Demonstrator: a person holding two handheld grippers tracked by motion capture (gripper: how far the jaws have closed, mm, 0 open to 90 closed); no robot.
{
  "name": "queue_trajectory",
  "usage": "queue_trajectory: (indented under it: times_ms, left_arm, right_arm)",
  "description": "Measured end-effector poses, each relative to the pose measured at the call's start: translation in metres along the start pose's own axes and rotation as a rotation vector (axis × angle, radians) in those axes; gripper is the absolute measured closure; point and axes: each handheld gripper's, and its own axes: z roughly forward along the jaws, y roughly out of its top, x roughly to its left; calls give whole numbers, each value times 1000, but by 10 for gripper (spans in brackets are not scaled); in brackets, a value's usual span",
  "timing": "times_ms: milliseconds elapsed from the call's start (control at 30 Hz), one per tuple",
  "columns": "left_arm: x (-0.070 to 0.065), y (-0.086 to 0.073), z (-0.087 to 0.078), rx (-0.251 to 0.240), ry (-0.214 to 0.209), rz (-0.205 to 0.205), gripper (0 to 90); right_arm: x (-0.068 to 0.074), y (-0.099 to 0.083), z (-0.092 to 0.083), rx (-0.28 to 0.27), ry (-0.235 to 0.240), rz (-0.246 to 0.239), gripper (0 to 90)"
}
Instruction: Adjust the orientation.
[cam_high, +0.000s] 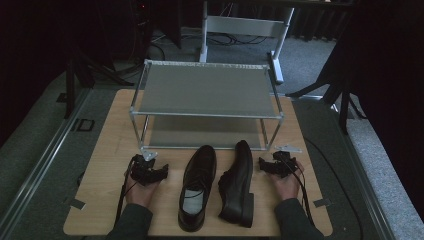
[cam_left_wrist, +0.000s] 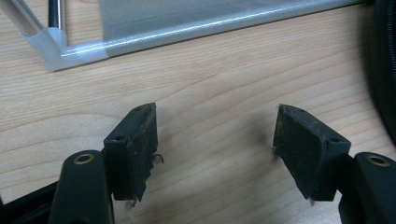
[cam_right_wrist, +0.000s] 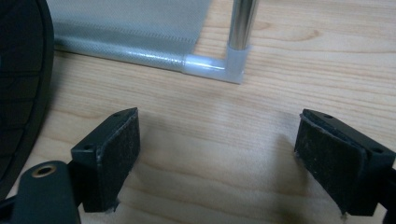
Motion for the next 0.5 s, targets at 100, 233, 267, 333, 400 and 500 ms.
queue_trajectory:
  times_ms: [100,233,267,333,400,500]
  left_arm:
    - [-1,0,-1,-4,-6,8,318]
    - [-8,0,-12,-40,-33,40,334]
    - [-9,0,-15,-45,-36,44,340]
    - [-11,2,-23,-61,-53,53,346]
    - [-13,4,-29,-74,-72,54,356]
    - [-17,7,-42,-95,-111,75,381]
  right_arm:
    - [0,-1,-1,0,-3,1,159]
    - [-1,-2,-4,5,-5,2,161]
    - [-1,-3,-4,4,-4,4,161]
    - [-1,-4,-5,1,-4,4,161]
    - [-2,-4,-5,-2,0,0,161]
    - [-2,-5,-5,-8,2,-4,161]
